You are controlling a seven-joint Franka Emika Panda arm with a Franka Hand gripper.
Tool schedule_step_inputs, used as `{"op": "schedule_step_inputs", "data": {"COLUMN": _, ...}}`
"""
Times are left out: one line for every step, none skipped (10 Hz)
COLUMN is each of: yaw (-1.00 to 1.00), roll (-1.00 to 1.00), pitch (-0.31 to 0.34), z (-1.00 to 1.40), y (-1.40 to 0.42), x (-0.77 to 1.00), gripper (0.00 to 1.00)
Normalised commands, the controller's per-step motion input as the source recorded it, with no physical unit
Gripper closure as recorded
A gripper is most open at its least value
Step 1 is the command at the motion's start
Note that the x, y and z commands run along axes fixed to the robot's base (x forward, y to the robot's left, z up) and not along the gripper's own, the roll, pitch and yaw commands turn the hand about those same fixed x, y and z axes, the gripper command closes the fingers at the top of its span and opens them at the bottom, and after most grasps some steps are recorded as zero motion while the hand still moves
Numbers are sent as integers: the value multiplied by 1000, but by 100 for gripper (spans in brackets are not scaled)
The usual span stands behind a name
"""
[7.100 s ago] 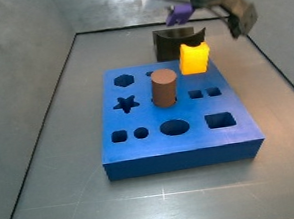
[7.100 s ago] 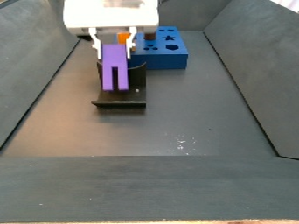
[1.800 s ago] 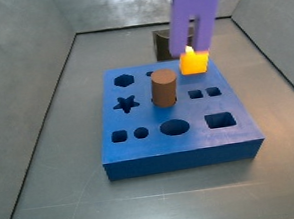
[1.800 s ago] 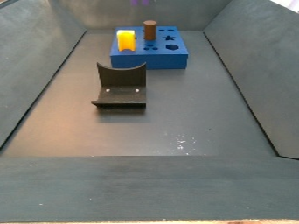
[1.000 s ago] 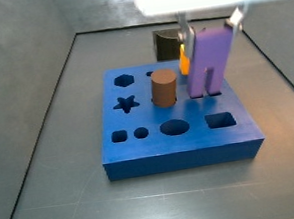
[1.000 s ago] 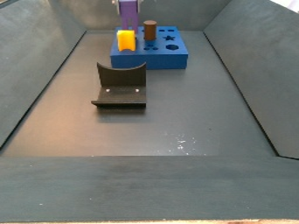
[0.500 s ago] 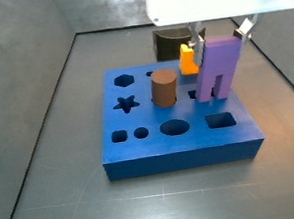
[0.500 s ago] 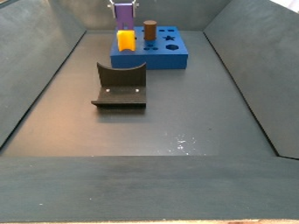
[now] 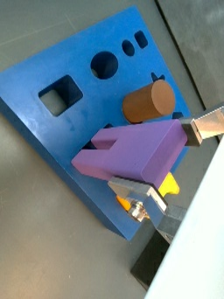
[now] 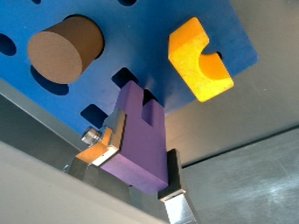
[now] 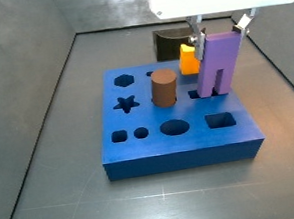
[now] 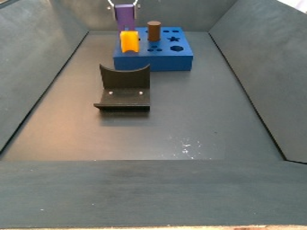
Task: Pick up the double-square object. Move up. Rotate the double-square object. Place the double-square object on the fixture. Regrasp the double-square object. Move to above the board. Insert the double-square object.
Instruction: Insert the double-square object.
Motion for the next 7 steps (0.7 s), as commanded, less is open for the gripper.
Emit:
{"op": "schedule_step_inputs", "data": {"yaw": 0, "roll": 394, "pitch": 0, "z": -531, "y": 0, "x": 211, "gripper": 100}}
{"op": "schedule_step_inputs", "data": {"yaw": 0, "roll": 390, "pitch": 0, "z": -549, "y": 0, "x": 237, "gripper": 100}}
{"op": "schedule_step_inputs", "data": {"yaw": 0, "roll": 350, "pitch": 0, "z": -640, "y": -31, "x": 266, "gripper": 100}}
{"op": "schedule_step_inputs", "data": {"yaw": 0, "roll": 304, "pitch": 0, "z": -734, "y": -20, "x": 246, "gripper": 100}}
{"op": "schedule_step_inputs", "data": {"yaw": -149, "roll": 39, "pitch": 9, "z": -569, "y": 6, "x": 83, "gripper": 100}}
{"op": "schedule_step_inputs", "data": {"yaw": -437, "roll": -37, "pitch": 0, "z": -523, "y": 26, "x": -69, "gripper": 100}}
{"op": "schedule_step_inputs", "data": {"yaw": -631, "roll": -93, "pitch": 0, "z": -563, "y": 0, "x": -137, "gripper": 100}}
